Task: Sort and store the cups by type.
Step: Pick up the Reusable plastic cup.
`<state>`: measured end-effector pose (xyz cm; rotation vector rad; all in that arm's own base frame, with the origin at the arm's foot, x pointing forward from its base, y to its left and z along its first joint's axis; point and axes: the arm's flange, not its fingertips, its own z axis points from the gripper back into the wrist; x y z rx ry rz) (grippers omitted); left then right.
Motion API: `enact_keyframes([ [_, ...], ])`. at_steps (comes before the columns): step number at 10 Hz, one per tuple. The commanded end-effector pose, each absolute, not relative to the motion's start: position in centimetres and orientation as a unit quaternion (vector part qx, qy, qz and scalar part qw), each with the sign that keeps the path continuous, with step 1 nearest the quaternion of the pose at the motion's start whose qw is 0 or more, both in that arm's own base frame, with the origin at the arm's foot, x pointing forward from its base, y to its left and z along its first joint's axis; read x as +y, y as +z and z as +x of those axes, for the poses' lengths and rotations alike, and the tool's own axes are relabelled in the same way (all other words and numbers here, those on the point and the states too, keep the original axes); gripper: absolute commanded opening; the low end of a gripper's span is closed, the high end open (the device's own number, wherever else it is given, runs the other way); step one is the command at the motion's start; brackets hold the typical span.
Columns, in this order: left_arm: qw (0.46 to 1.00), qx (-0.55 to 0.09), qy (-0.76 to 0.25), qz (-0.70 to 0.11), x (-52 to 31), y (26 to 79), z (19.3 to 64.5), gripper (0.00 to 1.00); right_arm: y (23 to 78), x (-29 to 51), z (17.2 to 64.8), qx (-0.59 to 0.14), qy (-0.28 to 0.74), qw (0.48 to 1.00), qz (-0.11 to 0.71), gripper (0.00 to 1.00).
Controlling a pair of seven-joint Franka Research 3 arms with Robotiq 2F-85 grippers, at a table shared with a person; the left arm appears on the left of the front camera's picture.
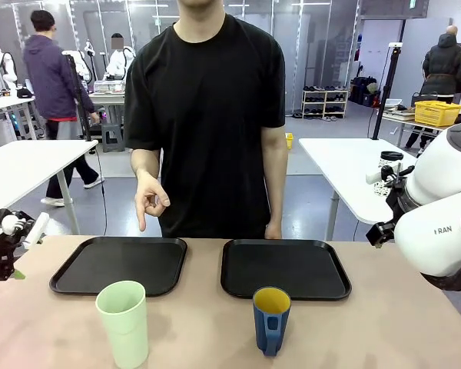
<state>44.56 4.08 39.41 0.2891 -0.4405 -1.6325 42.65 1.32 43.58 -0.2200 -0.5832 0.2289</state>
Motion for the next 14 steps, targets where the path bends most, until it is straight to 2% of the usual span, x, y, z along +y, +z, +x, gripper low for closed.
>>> enact_keyframes([
  [1, 0.678, -0.207, -0.690, 0.144, 4.1, 39.7, 44.5, 1.00, 43.4, 1.2, 42.6, -0.286, 0.112, 0.945, -0.110, 1.00],
  [4, 0.669, -0.200, -0.703, 0.134, 4.2, 39.9, 44.5, 1.00, 43.4, 1.2, 42.6, -0.286, 0.112, 0.945, -0.110, 1.00],
  [5, 0.637, -0.164, -0.747, 0.097, 4.2, 38.9, 43.9, 1.00, 43.4, 1.2, 42.6, -0.286, 0.112, 0.945, -0.110, 1.00],
  [6, 0.616, -0.153, -0.769, 0.075, 4.4, 38.4, 43.2, 1.00, 43.4, 1.2, 42.6, -0.286, 0.112, 0.945, -0.110, 1.00],
  [9, 0.610, -0.145, -0.778, 0.035, 5.2, 38.0, 40.2, 1.00, 43.4, 1.2, 42.6, -0.286, 0.112, 0.945, -0.110, 1.00],
  [14, 0.579, -0.279, -0.762, -0.075, 7.4, 34.6, 39.4, 1.00, 43.4, 1.2, 42.6, -0.286, 0.112, 0.945, -0.110, 1.00],
])
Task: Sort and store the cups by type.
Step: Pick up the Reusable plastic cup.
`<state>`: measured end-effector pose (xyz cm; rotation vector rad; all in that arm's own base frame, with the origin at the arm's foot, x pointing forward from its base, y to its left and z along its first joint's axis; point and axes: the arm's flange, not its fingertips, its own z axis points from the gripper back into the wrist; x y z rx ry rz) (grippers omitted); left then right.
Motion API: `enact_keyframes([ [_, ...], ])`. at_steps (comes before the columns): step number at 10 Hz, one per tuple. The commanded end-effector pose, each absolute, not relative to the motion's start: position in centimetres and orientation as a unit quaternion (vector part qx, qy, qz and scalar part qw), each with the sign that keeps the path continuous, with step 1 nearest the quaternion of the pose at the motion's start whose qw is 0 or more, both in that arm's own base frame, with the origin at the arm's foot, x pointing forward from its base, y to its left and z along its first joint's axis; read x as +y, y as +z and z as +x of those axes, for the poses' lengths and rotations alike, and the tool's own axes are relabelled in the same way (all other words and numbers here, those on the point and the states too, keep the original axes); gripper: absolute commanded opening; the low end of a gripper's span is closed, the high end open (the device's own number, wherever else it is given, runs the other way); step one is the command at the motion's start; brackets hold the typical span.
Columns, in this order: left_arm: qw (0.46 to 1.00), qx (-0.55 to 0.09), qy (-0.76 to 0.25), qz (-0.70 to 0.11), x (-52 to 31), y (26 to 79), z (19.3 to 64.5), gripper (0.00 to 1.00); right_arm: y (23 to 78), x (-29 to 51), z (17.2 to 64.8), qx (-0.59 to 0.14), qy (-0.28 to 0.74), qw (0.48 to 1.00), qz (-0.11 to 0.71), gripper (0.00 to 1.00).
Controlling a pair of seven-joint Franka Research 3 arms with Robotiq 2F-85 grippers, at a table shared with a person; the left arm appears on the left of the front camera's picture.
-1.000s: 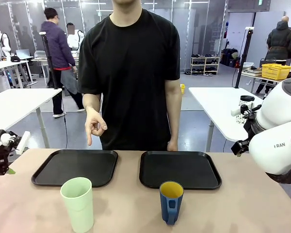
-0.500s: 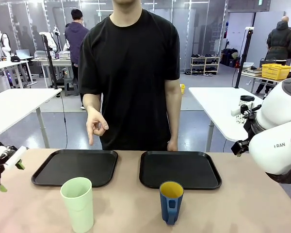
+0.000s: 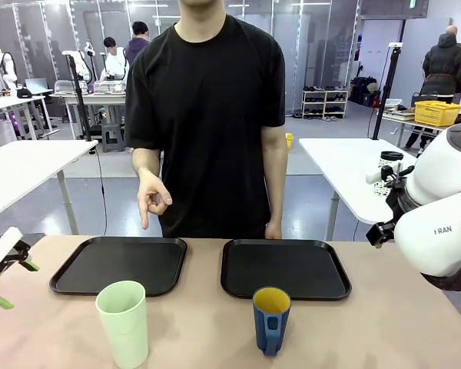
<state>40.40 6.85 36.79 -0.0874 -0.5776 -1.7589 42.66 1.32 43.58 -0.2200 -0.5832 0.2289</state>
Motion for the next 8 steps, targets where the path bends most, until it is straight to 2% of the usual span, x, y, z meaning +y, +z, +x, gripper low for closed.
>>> enact_keyframes([
  [1, 0.567, -0.317, -0.753, -0.104, 8.0, 33.8, 39.6, 1.00, 43.4, 1.2, 42.6, -0.286, 0.112, 0.945, -0.110, 1.00],
  [5, 0.542, -0.419, -0.708, -0.171, 9.1, 31.3, 40.1, 1.00, 43.4, 1.2, 42.6, -0.286, 0.112, 0.945, -0.110, 1.00],
  [6, 0.556, -0.416, -0.695, -0.185, 9.5, 31.1, 40.4, 1.00, 43.4, 1.2, 42.6, -0.286, 0.112, 0.945, -0.110, 1.00],
  [7, 0.560, -0.384, -0.719, -0.148, 7.5, 34.5, 38.6, 1.00, 43.4, 1.2, 42.6, -0.286, 0.112, 0.945, -0.110, 1.00],
  [8, 0.560, -0.384, -0.719, -0.148, 7.5, 34.5, 38.6, 1.00, 43.4, 1.2, 42.6, -0.286, 0.112, 0.945, -0.110, 1.00],
])
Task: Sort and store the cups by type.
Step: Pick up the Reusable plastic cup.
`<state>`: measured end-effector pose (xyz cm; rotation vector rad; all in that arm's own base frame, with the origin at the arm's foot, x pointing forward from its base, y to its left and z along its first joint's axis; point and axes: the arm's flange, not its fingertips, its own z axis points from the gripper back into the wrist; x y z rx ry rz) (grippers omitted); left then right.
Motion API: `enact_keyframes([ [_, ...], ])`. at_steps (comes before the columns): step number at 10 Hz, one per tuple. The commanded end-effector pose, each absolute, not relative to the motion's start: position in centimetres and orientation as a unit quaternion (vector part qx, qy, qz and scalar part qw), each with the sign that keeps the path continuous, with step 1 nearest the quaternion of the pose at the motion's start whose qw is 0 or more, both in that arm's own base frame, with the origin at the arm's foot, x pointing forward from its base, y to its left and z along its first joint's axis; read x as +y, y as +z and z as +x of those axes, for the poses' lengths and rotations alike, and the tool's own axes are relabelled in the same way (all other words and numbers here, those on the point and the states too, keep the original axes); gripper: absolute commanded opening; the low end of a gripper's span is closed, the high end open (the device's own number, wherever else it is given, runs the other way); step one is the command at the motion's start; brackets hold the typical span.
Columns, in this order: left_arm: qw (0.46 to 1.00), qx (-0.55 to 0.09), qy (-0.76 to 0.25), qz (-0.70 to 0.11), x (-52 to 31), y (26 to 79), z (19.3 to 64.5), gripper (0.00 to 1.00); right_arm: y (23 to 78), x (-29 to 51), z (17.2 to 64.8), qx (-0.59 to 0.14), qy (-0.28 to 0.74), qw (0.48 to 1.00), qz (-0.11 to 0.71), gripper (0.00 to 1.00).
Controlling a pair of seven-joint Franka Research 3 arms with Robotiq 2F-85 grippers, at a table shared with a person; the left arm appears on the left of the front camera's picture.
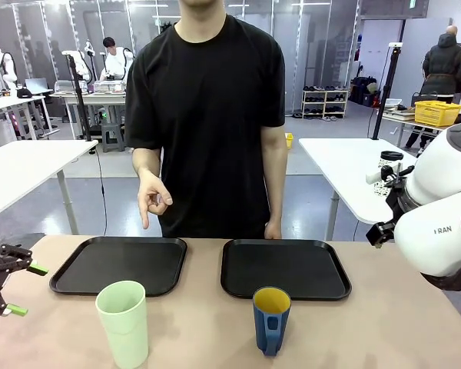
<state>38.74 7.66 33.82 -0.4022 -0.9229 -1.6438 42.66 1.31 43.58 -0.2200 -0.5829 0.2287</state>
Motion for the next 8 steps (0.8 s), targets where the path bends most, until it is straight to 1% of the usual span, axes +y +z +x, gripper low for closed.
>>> enact_keyframes([
  [1, 0.560, -0.384, -0.719, -0.148, 7.5, 34.5, 38.6, 1.00, 43.4, 1.2, 42.6, -0.286, 0.112, 0.945, -0.110, 1.00],
  [2, 0.570, -0.393, -0.700, -0.171, 7.7, 33.8, 38.7, 1.00, 43.4, 1.2, 42.6, -0.286, 0.112, 0.945, -0.110, 1.00],
  [3, 0.554, -0.404, -0.699, -0.202, 7.0, 33.2, 40.1, 1.00, 43.4, 1.2, 42.6, -0.286, 0.112, 0.945, -0.110, 1.00],
  [4, 0.543, -0.435, -0.672, -0.254, 7.5, 32.4, 41.1, 1.00, 43.4, 1.2, 42.6, -0.286, 0.112, 0.945, -0.110, 1.00],
  [5, 0.550, -0.445, -0.648, -0.281, 8.4, 31.7, 41.4, 1.00, 43.4, 1.2, 42.6, -0.286, 0.112, 0.945, -0.110, 1.00],
  [6, 0.533, -0.461, -0.634, -0.318, 8.9, 31.0, 41.7, 1.00, 43.4, 1.2, 42.6, -0.286, 0.112, 0.945, -0.110, 1.00],
  [7, 0.525, -0.464, -0.637, -0.321, 9.3, 30.1, 42.0, 1.00, 43.4, 1.2, 42.6, -0.286, 0.112, 0.945, -0.110, 1.00],
  [8, 0.528, -0.467, -0.629, -0.327, 9.6, 29.1, 42.3, 1.00, 43.4, 1.2, 42.6, -0.286, 0.112, 0.945, -0.110, 1.00],
])
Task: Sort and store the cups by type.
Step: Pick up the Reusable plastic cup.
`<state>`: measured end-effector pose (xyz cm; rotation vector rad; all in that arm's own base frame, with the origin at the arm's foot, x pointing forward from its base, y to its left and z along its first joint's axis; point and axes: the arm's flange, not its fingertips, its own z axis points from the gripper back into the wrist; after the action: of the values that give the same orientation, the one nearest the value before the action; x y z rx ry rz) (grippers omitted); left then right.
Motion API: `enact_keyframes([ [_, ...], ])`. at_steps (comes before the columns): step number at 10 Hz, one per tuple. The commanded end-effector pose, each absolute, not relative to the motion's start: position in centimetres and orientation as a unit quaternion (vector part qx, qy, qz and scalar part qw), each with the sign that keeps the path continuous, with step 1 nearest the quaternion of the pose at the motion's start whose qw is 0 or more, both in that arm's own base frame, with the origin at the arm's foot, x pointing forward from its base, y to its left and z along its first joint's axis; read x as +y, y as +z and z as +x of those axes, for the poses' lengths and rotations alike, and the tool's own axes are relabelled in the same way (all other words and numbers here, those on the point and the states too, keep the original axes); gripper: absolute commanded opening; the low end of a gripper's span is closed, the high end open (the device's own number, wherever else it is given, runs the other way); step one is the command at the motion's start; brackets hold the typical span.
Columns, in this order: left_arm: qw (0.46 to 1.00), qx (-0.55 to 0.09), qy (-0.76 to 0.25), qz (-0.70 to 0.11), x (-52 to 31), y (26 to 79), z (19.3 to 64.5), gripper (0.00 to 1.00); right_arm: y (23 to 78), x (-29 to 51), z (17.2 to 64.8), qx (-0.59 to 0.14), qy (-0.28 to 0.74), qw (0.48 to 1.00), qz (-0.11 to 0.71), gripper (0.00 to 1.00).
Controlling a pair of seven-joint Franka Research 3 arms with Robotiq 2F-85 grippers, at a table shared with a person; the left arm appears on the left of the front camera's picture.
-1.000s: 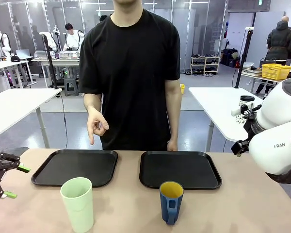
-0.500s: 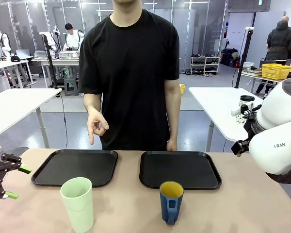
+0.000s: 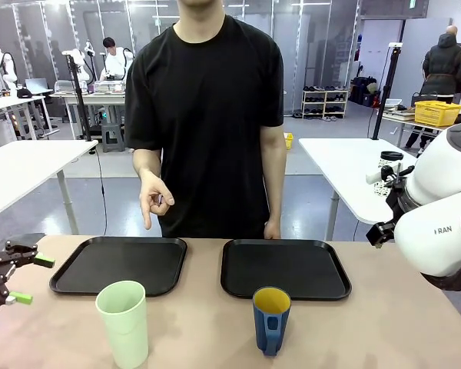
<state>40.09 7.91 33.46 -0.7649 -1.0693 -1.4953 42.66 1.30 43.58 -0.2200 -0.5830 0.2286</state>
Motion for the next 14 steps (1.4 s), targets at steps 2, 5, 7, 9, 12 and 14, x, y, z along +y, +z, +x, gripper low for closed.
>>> enact_keyframes([
  [2, 0.497, -0.498, -0.616, -0.354, 10.0, 27.7, 42.5, 1.00, 43.4, 1.2, 42.6, -0.286, 0.112, 0.945, -0.110, 1.00],
  [5, 0.460, -0.519, -0.608, -0.385, 9.8, 25.5, 43.6, 1.00, 43.4, 1.2, 42.6, -0.286, 0.112, 0.945, -0.110, 1.00],
  [7, 0.471, -0.515, -0.597, -0.395, 8.9, 24.3, 44.7, 1.00, 43.4, 1.2, 42.6, -0.286, 0.112, 0.945, -0.110, 1.00],
  [9, 0.503, -0.508, -0.585, -0.383, 8.5, 23.6, 45.8, 1.00, 43.4, 1.2, 42.6, -0.286, 0.112, 0.945, -0.110, 1.00],
  [12, 0.512, -0.520, -0.568, -0.380, 8.3, 23.0, 47.3, 1.00, 43.4, 1.2, 42.6, -0.286, 0.112, 0.945, -0.110, 1.00],
  [14, 0.525, -0.500, -0.574, -0.381, 7.9, 22.0, 48.3, 1.00, 43.4, 1.2, 42.6, -0.286, 0.112, 0.945, -0.110, 1.00],
])
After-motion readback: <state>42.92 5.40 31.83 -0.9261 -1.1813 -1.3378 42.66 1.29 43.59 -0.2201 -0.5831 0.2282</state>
